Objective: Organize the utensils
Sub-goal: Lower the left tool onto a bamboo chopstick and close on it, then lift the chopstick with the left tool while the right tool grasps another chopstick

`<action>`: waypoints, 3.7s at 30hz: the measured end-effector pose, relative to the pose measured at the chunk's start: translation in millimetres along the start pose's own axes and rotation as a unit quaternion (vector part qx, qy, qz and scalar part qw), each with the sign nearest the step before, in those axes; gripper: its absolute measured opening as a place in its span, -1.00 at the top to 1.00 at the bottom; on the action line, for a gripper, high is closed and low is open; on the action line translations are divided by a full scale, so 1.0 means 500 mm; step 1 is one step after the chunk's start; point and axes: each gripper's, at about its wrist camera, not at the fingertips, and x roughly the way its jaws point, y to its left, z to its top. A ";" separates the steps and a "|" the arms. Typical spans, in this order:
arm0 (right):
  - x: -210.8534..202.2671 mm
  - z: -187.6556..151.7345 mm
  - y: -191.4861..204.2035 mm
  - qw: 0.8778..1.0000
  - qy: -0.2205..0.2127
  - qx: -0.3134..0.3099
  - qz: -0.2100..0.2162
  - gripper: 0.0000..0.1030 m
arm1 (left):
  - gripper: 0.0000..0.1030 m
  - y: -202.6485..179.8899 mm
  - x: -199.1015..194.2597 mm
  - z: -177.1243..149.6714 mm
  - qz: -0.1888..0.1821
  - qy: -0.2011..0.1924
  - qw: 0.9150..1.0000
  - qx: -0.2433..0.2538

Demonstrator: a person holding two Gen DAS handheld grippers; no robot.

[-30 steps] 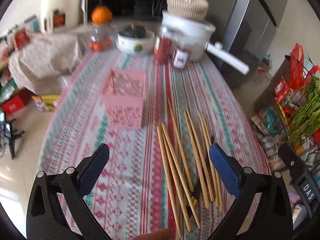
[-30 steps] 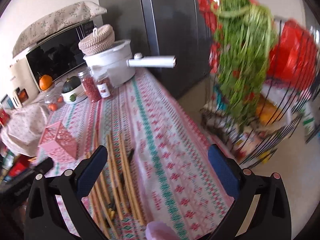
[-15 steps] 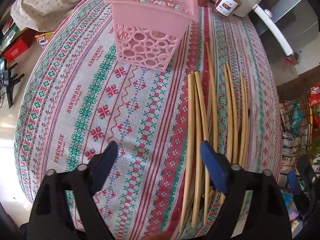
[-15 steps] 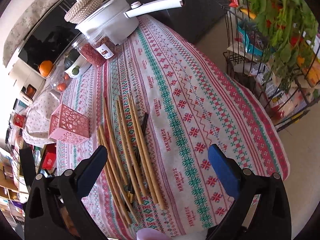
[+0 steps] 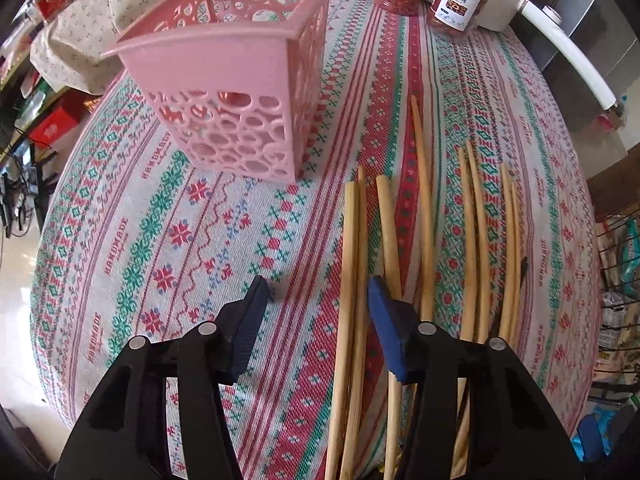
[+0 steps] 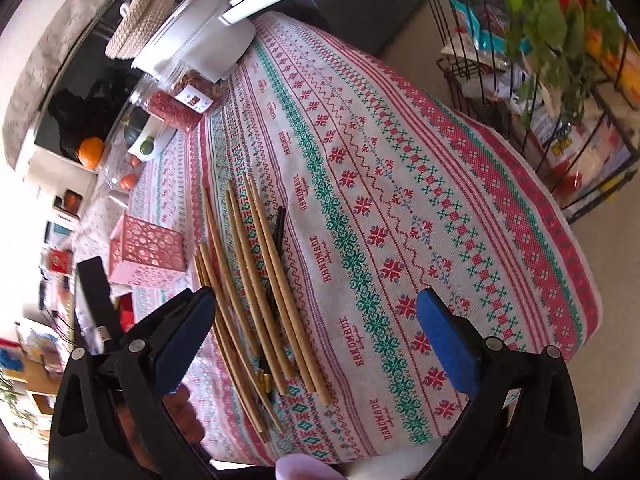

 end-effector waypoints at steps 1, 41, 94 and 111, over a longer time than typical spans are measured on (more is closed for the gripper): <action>-0.004 0.001 -0.001 1.000 -0.002 0.001 0.003 -0.90 | 0.06 0.000 0.001 0.003 -0.007 0.003 1.000 -0.006; 0.201 0.116 0.155 0.991 0.021 -0.106 -0.072 -0.20 | 0.87 0.139 -0.159 -0.027 -0.085 -0.114 0.987 0.076; 0.194 0.133 0.094 0.995 0.028 -0.059 -0.072 0.06 | 0.53 0.218 -0.023 0.042 -0.073 -0.016 0.997 0.000; 0.215 0.137 0.111 0.990 0.022 -0.073 -0.119 0.29 | 0.87 0.196 -0.032 -0.016 -0.030 -0.027 0.999 0.027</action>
